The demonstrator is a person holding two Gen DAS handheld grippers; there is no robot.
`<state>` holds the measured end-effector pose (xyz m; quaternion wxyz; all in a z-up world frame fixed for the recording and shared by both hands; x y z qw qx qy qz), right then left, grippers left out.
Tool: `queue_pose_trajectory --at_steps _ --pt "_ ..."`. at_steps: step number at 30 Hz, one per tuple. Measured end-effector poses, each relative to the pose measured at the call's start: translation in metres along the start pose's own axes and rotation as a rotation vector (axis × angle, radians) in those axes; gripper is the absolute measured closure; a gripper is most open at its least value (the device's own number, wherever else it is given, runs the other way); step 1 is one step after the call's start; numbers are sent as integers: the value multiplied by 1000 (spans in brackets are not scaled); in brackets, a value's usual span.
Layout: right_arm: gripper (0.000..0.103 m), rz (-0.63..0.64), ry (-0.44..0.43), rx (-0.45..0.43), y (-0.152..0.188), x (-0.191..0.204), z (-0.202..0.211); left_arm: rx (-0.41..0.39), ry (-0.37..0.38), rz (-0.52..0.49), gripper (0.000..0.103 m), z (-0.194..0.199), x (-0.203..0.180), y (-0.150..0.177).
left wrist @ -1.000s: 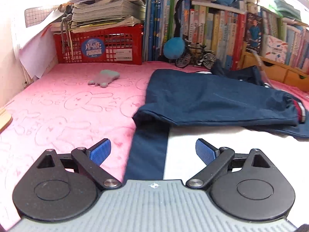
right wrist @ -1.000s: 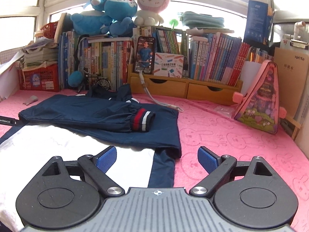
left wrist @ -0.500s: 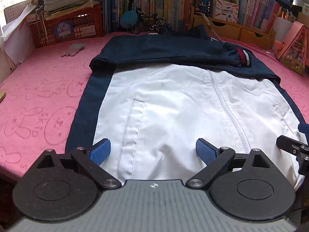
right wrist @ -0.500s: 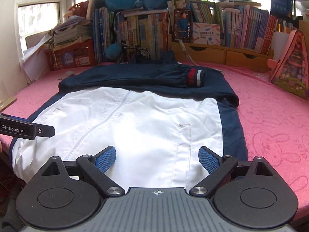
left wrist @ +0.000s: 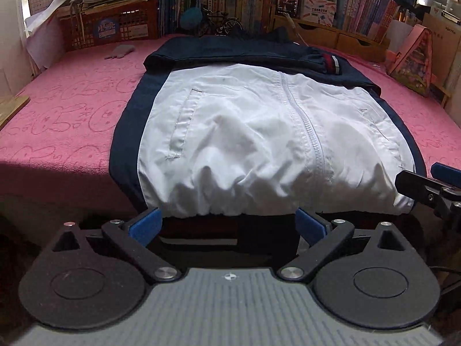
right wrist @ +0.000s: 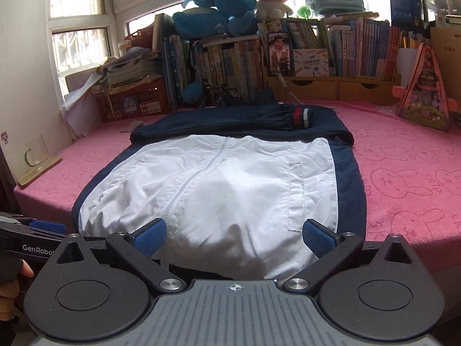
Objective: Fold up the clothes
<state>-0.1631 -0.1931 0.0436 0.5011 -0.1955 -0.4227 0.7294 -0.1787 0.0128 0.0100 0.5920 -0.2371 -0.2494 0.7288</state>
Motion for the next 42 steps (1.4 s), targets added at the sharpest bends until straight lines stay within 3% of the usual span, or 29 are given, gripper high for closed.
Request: queue_pose_trajectory --at_steps 2,6,13,29,36,42 --pt "1 24 -17 22 1 5 -1 3 1 1 4 -2 0 -1" --pt "1 89 33 25 3 15 -9 4 -9 1 4 -8 2 -2" --pt "1 89 29 73 14 14 -20 44 -15 15 4 -19 5 6" --pt "1 170 -21 171 38 28 -31 95 -11 -5 3 -32 -3 17" --pt "1 164 -5 200 45 21 -35 111 -17 -9 3 -35 -3 18" --pt "1 183 57 162 44 -4 -25 97 -30 -11 3 -33 5 18"
Point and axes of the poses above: each gripper's, at about its wrist camera, not at the fingertips, and z roughly against the way its jaws point, x to its left, y to its underside, the point moved 3 cm from there along -z, roughly the way its jaws point, and after that the axes turned 2 degrees about x, right-handed, at the moved point
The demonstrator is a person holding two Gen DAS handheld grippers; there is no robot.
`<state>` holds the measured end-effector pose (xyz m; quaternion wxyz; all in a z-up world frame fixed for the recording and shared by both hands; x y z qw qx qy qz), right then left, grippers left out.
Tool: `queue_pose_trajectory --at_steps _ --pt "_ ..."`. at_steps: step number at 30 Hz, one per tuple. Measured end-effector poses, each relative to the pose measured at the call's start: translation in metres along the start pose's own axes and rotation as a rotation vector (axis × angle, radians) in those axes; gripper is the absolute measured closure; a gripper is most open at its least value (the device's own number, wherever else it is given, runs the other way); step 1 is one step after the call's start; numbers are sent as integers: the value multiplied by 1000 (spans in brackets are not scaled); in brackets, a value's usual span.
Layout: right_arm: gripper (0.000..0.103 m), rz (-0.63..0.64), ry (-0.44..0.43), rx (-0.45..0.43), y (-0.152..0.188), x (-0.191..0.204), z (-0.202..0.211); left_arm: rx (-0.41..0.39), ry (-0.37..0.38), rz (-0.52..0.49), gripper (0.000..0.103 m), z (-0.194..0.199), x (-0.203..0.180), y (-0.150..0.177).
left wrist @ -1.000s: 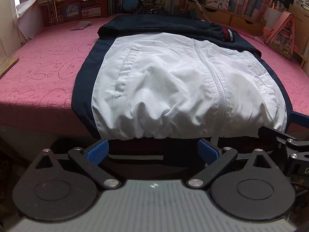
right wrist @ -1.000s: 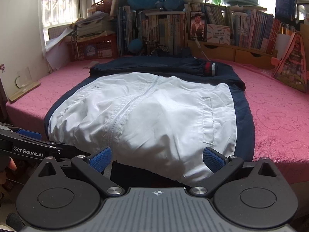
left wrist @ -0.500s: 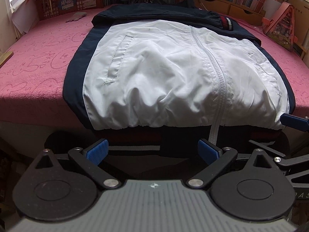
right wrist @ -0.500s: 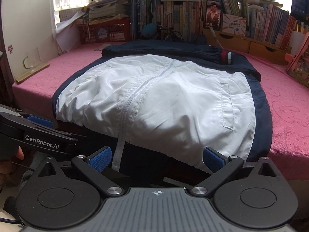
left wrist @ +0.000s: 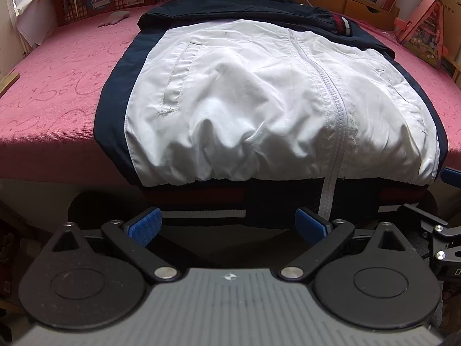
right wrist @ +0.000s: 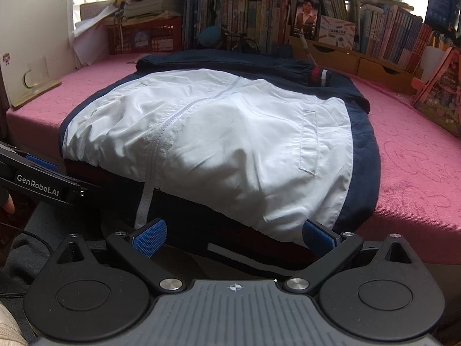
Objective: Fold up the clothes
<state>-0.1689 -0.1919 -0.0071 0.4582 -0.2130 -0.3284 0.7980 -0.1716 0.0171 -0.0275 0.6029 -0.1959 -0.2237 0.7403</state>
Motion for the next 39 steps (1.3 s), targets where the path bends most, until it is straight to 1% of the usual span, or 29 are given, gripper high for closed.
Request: queue_pose_trajectory --at_steps 1,3,6,8,11,14,16,18,20,21,23,24,25,26,27,30,33,35,36,39 --pt "1 -4 13 -3 2 -7 2 -15 -4 -2 3 2 3 0" --pt "1 -15 22 -15 10 -24 5 -72 -10 -10 3 9 16 -2" --pt "1 -49 14 -18 24 -49 4 -134 21 -5 0 14 42 -5" --pt "3 -73 -12 -22 29 -60 -1 -130 15 26 0 10 60 -3" --pt "3 -110 -72 -46 33 -70 -9 -102 -42 94 0 4 82 1" --pt "3 -132 -148 -55 31 -71 -24 -107 -75 148 0 7 96 5" --pt "4 -117 -202 -46 30 -65 -35 -110 -78 172 0 9 99 7" --pt "3 -90 -218 -25 29 -59 -45 -113 -90 180 0 12 100 8" --pt "6 -85 -226 -3 28 -57 -56 -117 -107 184 0 14 100 9" --pt "11 -92 -233 7 28 -57 -60 -124 -117 186 0 16 100 9" --pt "26 -151 -279 23 25 -59 -61 -148 -129 190 0 23 102 7" --pt "42 -186 -311 18 23 -61 -56 -159 -130 193 0 27 103 5" --pt "52 -221 -343 13 22 -64 -50 -171 -133 198 0 30 105 4" --pt "56 -251 -383 -3 18 -66 -41 -183 -135 203 0 34 108 2" --pt "65 -281 -424 -20 14 -69 -31 -195 -139 209 0 37 110 0" --pt "70 -370 -545 -71 2 -76 -1 -239 -150 236 0 49 118 -8" --pt "82 -381 -572 -150 -38 -78 20 -285 -151 252 0 59 126 -17" --pt "84 -358 -585 -185 -74 -79 17 -309 -159 252 0 64 130 -23" --pt "86 -344 -580 -188 -93 -76 10 -315 -164 250 0 65 132 -26" --pt "89 -302 -530 -166 -147 -67 -25 -321 -170 247 0 66 135 -34"
Point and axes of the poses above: each gripper's, at about its wrist camera, not at the fingertips, and z roughly against the way its jaws point, x to its left, y to its underside, the point moved 3 cm from there along -z, roughly the way its jaws point, and after that the axes turned 2 degrees about x, right-handed, at the moved point
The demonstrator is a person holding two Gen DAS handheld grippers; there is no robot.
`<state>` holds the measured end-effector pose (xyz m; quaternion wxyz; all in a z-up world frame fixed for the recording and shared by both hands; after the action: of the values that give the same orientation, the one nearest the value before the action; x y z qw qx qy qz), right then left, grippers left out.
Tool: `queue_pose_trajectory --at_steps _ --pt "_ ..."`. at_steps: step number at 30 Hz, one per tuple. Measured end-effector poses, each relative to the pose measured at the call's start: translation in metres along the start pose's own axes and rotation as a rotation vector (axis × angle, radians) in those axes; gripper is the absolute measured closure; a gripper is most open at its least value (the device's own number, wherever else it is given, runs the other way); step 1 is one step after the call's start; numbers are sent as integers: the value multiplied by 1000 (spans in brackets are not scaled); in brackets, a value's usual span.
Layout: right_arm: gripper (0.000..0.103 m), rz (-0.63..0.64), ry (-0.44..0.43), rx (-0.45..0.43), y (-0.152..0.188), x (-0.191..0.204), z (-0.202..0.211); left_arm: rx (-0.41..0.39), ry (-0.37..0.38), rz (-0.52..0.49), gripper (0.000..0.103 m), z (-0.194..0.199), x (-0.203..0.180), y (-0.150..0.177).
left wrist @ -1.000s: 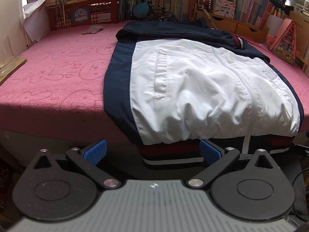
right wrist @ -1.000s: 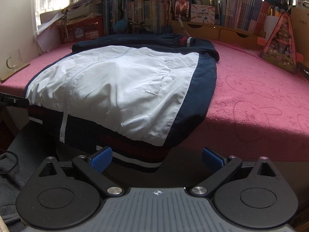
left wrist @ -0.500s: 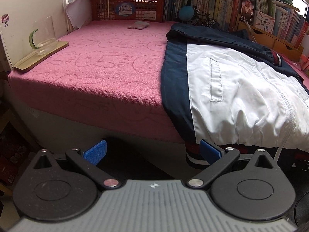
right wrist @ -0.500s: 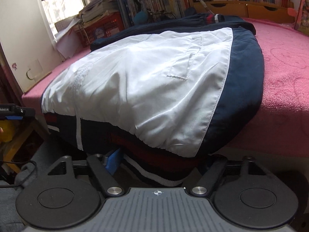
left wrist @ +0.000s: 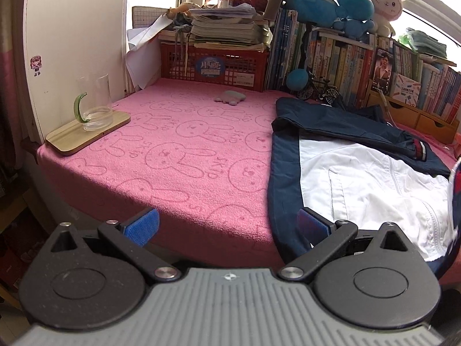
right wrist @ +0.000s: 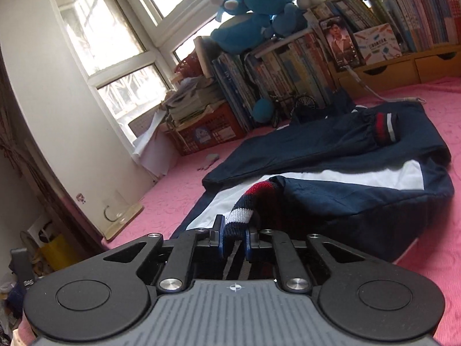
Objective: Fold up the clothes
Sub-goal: 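Grasp the striped cuff with the right gripper and lift it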
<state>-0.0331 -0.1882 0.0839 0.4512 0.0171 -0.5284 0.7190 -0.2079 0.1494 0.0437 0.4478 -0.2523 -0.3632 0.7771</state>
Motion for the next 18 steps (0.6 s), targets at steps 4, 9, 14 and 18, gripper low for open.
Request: queue_pose_trajectory --at_steps 4,9,14,18 --pt "90 -71 98 14 -43 -27 -73 2 17 -20 0 0 -1 -8" --pt "90 -200 220 -20 -78 -77 -119 -24 101 -72 0 5 -11 -21" --pt "90 -312 250 -21 -89 -117 -132 -48 209 -280 0 -2 -52 -21" --pt "89 -294 252 4 -85 -125 -139 -85 308 -480 0 -9 -100 -9"
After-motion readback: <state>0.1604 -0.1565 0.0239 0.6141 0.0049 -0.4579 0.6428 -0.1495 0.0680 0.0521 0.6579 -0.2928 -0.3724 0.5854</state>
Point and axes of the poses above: each gripper's, at about its wrist camera, not at the fingertips, and z roughly against the way its jaws point, x to its left, y to its underside, the point moved 3 cm from there along -z, roughly the way its jaws point, and after that the axes turned 2 degrees about x, right-handed, at the moved point
